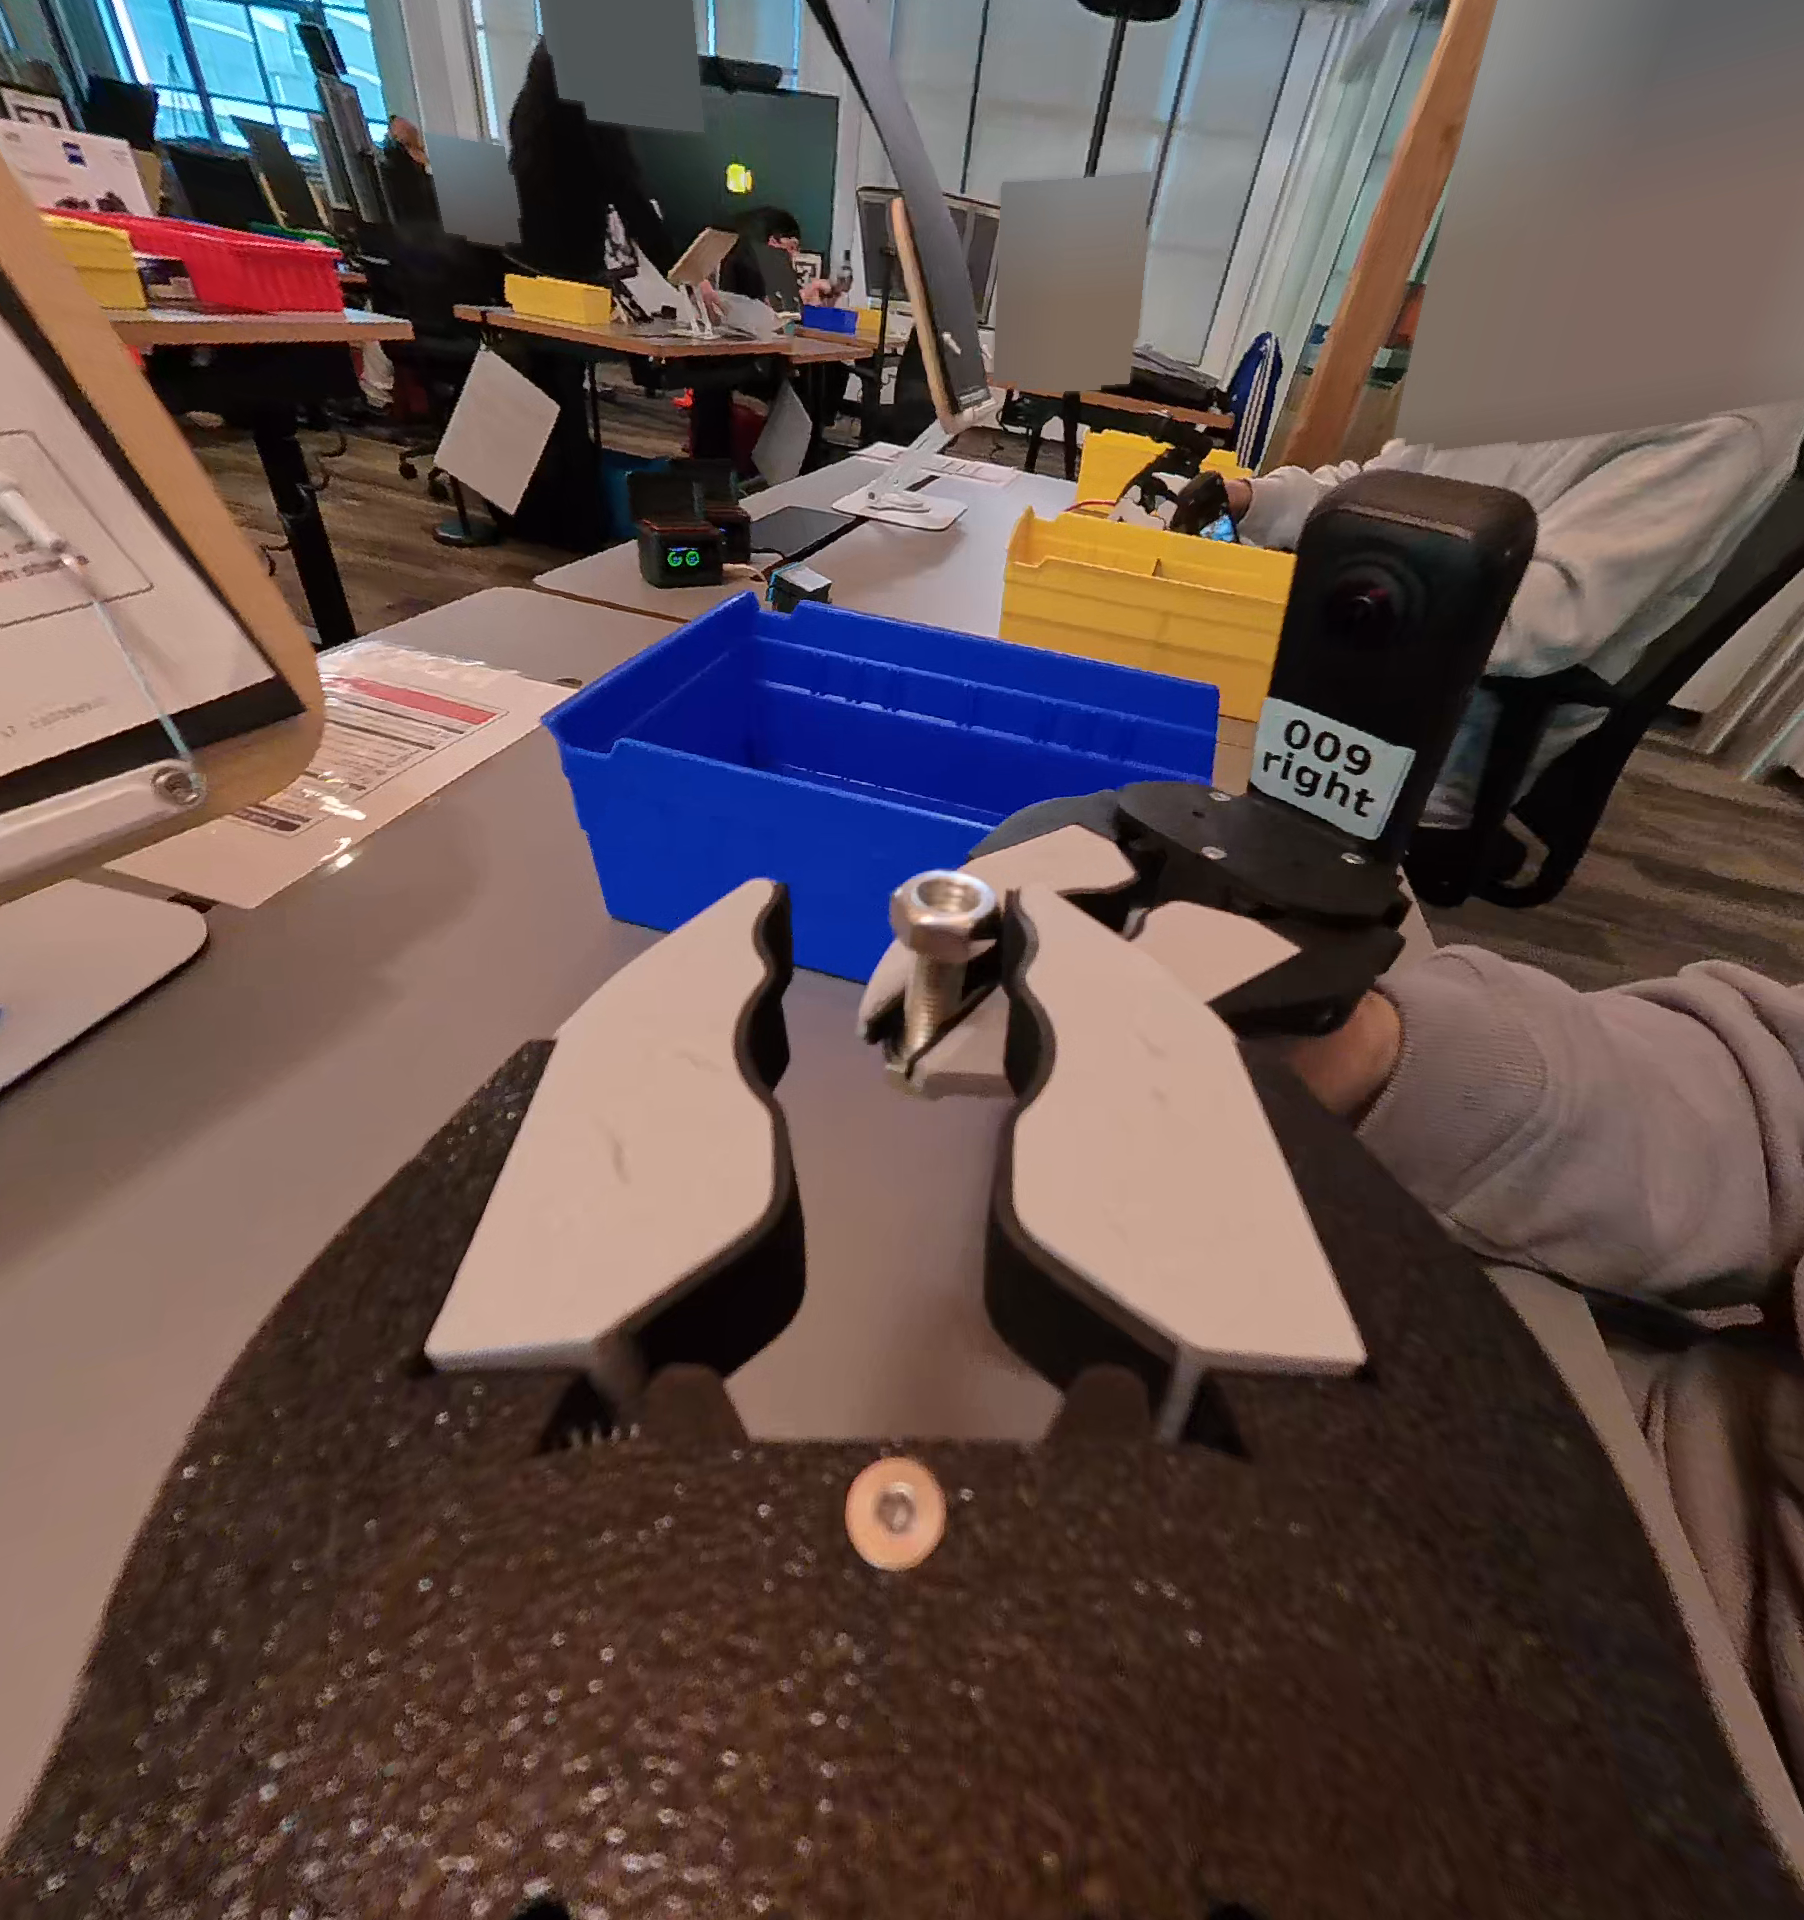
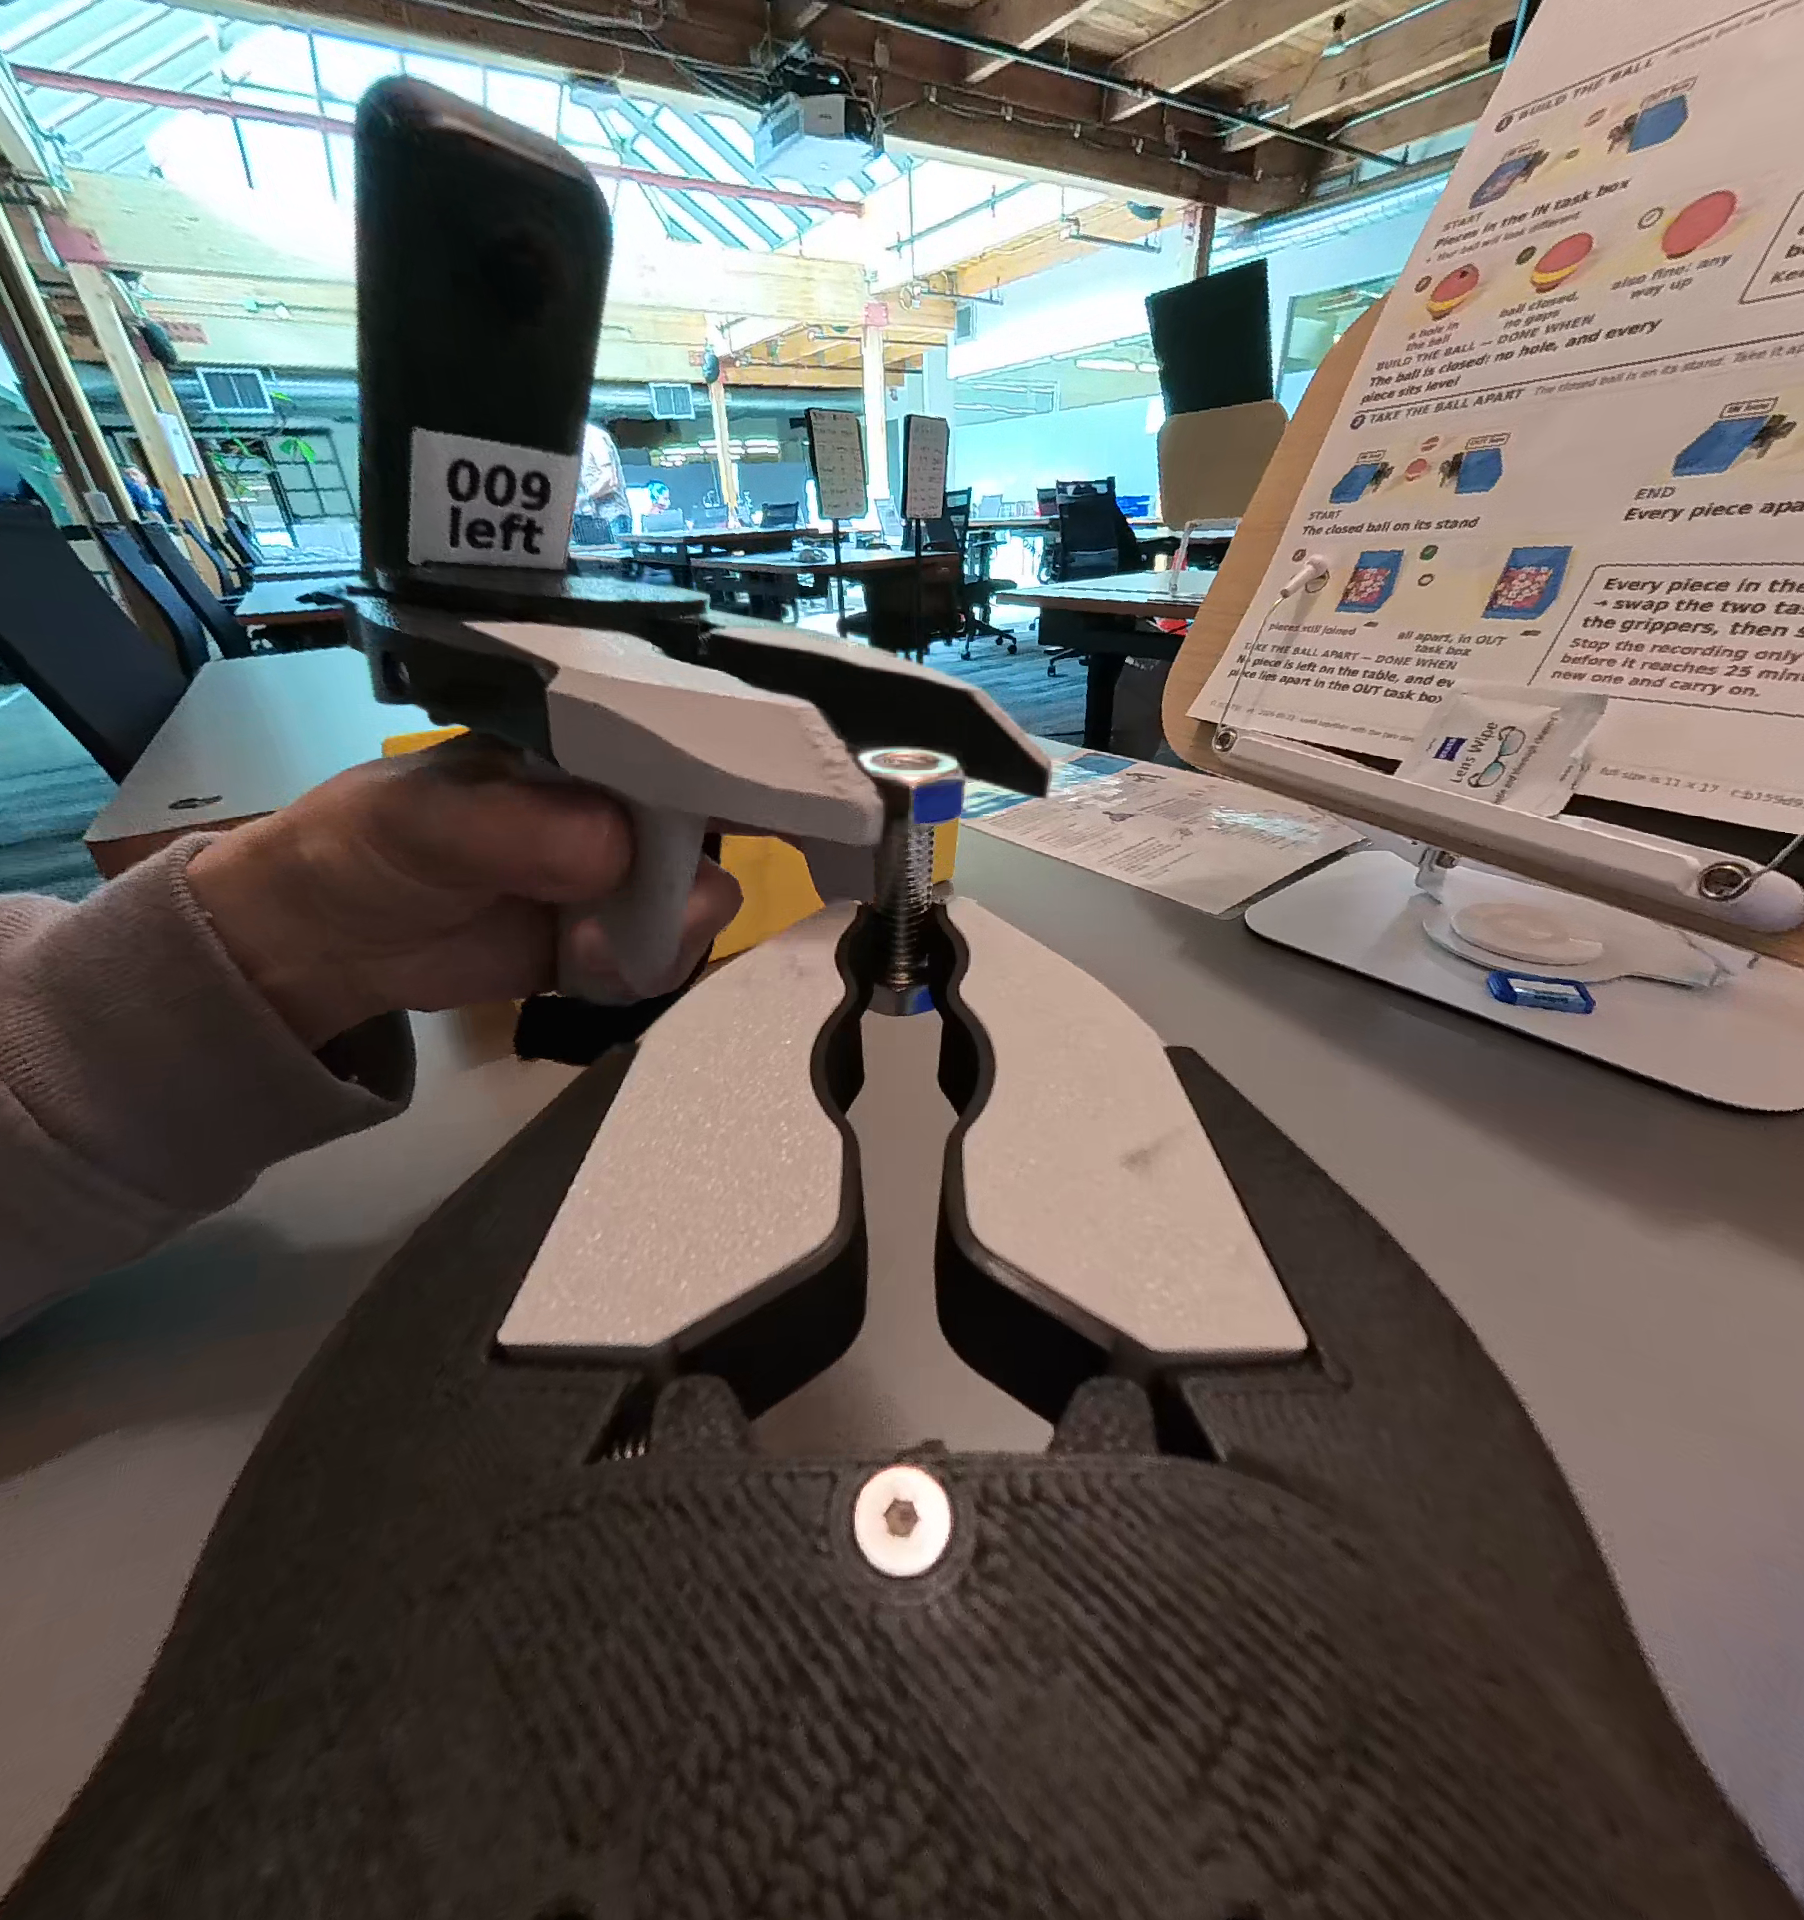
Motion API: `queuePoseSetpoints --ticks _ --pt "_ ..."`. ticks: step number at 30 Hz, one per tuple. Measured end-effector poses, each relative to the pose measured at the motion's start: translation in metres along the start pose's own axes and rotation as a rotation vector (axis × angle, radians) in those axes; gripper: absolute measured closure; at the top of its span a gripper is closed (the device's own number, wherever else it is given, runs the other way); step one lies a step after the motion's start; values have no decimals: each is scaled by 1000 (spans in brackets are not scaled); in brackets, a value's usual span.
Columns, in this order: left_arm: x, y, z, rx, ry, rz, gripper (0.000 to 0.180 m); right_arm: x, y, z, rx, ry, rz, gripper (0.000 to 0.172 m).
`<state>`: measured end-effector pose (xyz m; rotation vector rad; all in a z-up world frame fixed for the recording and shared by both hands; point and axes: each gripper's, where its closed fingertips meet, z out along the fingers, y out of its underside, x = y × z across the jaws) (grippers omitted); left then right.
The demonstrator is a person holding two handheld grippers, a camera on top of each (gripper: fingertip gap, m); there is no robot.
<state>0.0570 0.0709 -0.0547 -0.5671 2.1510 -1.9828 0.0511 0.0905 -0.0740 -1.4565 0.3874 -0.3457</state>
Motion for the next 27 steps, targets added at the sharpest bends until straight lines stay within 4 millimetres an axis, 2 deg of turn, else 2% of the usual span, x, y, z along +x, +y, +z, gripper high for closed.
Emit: queuePoseSetpoints --ticks 1,2,5,6,8,12,14,18,21,23,25,27 --pt "-4 0 -4 8 -7 -6 142 1 0 0 2 4 10 163" --pt "-8 0 -9 12 -18 -11 138 3 0 -1 2 8 18 163" --pt "-37 6 -29 -9 -143 -8 145 5 -1 -2 8 12 26 163" --pt "-41 9 -34 -26 -152 -4 146 5 -1 -2 7 13 23 163" --pt "-36 5 -33 -5 -113 -9 144 4 -1 -1 5 10 20 163" --pt "1 -9 -12 92 51 -8 133 0 1 1 -6 4 8 163" --pt "8 -9 -3 99 53 5 134 -1 2 1 -8 -1 12 163" --pt "-4 2 1 51 -19 2 137 -1 1 1 -1 -3 22 163" --pt "-13 1 -10 68 -37 -2 135 4 0 -1 4 11 38 163" --pt "-28 1 -22 89 -92 1 143 6 -1 -3 10 7 46 163" --pt "-39 6 -31 80 -104 -30 143 8 0 -3 2 17 39 163" --pt "-35 4 -30 98 -60 -66 139 6 0 -2 1 13 33 163"
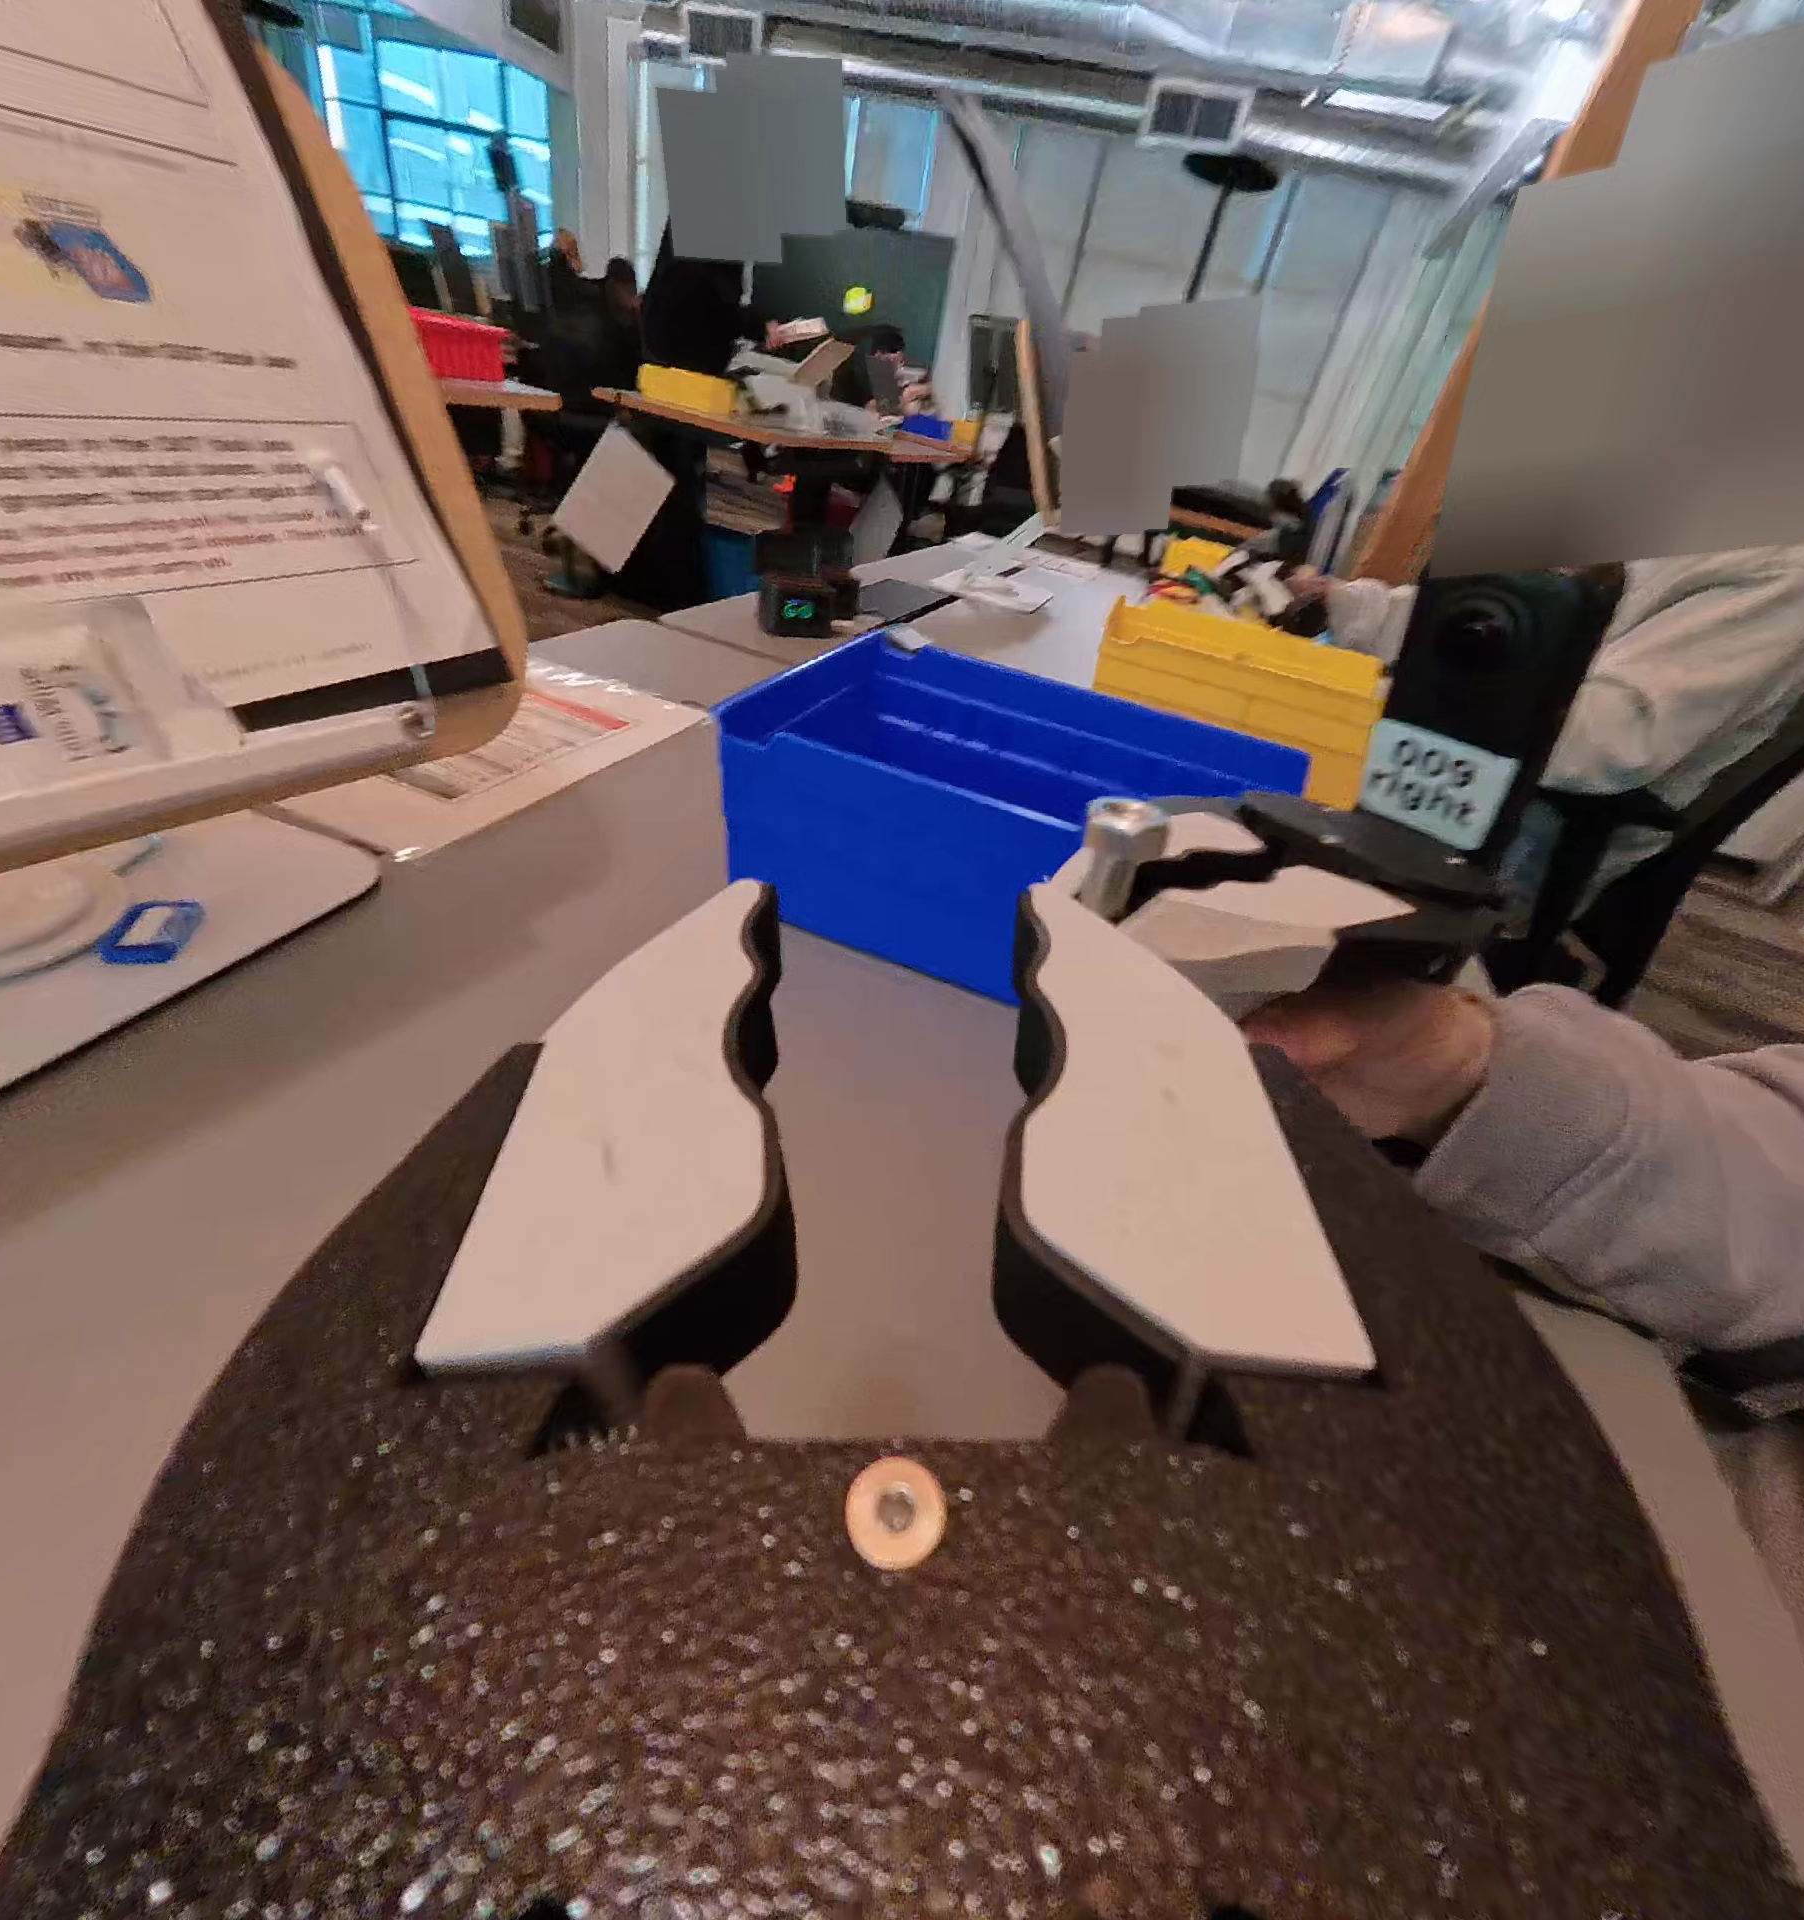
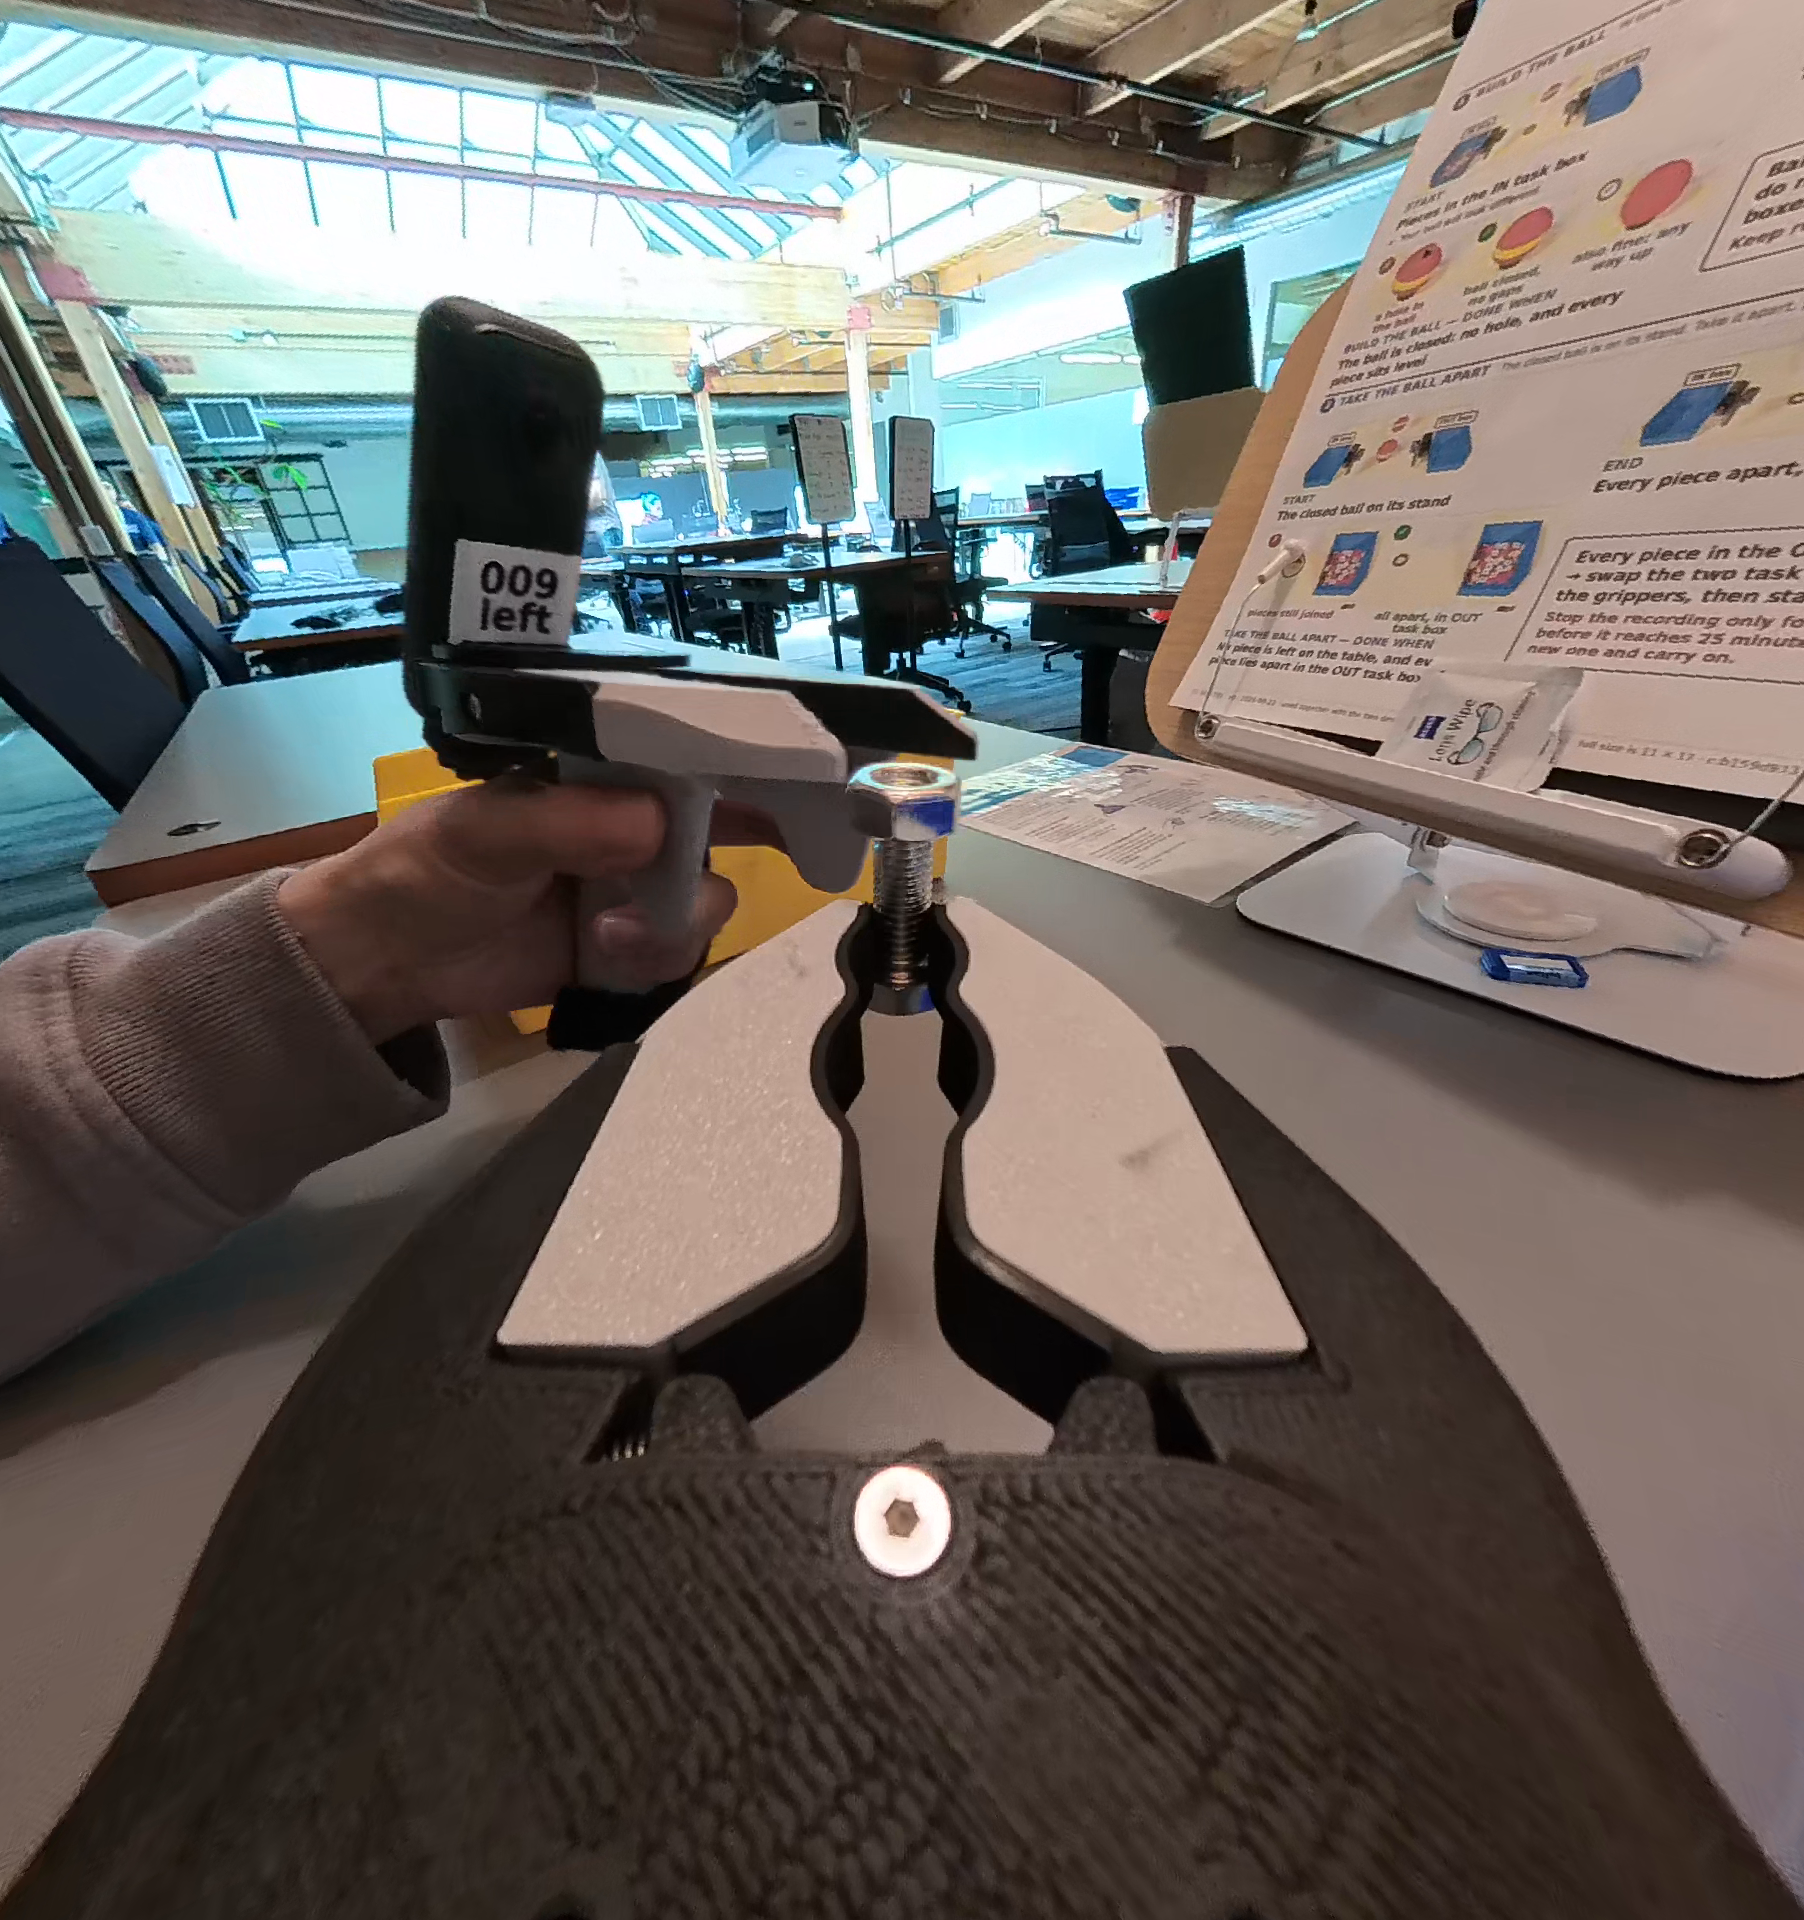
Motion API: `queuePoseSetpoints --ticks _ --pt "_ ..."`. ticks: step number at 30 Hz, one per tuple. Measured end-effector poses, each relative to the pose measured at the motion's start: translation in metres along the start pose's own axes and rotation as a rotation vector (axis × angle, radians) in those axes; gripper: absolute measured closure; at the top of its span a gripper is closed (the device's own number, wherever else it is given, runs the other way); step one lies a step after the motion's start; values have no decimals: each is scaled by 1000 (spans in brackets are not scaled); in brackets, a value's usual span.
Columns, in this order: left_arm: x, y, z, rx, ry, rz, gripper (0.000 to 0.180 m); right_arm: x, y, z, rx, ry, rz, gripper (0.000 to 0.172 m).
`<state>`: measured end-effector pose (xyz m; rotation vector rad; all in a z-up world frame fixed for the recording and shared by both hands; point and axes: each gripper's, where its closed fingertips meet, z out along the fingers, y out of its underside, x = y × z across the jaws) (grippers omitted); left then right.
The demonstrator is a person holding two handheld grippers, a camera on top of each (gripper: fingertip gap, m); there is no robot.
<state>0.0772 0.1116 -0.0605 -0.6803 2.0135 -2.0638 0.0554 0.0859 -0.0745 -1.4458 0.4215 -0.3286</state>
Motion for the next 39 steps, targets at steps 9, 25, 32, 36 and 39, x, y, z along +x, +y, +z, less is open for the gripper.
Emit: queuePoseSetpoints --ticks 9,25,32,36,39 --pt "33 5 30 0 67 27 141 -7 3 4 -15 -18 -11 163" --pt "35 -2 25 24 81 1 129 -6 5 3 -17 -19 7 163" --pt "-13 5 2 -17 -155 45 147 0 2 0 3 -14 52 163" --pt "-13 -7 -9 60 -119 -1 142 4 4 0 -11 7 58 163" --pt "14 -5 8 49 13 -14 129 1 5 2 -12 0 58 163"
